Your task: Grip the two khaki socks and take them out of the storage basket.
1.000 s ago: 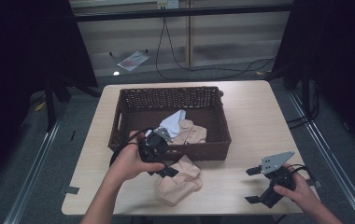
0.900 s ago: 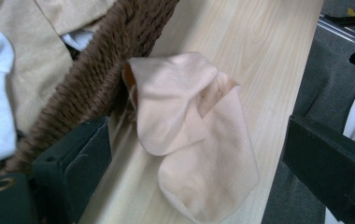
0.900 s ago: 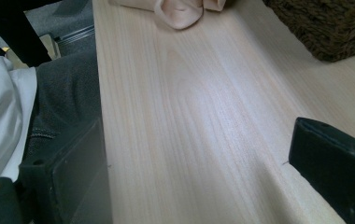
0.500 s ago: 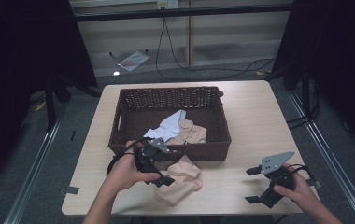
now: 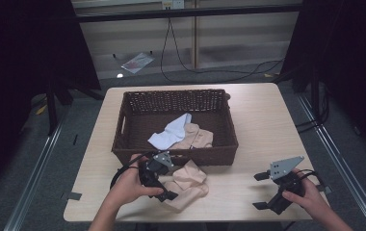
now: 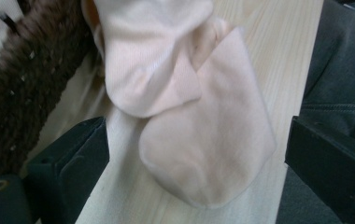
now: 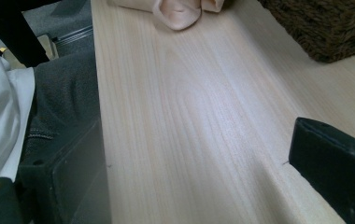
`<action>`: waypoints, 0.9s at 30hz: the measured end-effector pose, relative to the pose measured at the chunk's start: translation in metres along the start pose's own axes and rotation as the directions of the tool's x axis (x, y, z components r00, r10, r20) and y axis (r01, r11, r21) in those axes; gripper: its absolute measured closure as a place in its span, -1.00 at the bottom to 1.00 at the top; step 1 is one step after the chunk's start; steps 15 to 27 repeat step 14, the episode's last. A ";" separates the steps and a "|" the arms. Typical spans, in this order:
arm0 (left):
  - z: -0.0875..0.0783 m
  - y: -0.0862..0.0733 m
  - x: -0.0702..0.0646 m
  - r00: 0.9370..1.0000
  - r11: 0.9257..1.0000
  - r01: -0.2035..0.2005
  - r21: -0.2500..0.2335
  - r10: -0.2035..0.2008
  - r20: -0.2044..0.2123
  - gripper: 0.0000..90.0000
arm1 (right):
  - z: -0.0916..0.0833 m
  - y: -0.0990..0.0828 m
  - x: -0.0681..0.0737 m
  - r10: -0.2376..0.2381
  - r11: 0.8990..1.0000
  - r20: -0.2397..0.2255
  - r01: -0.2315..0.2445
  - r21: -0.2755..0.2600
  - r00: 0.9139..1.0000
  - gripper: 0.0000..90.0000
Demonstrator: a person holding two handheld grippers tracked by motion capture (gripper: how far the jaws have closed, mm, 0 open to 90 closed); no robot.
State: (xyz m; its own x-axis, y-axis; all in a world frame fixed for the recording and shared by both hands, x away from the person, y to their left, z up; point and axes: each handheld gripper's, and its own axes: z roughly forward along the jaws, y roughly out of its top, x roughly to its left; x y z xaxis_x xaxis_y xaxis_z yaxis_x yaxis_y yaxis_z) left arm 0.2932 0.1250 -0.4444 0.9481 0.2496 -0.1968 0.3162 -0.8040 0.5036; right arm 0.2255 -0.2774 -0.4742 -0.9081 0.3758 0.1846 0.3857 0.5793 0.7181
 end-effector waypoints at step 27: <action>0.012 -0.010 0.004 1.000 1.000 -0.004 -0.009 0.004 -0.021 -0.87 | -0.002 0.000 0.000 -0.004 1.000 0.014 0.004 0.001 1.000 -0.93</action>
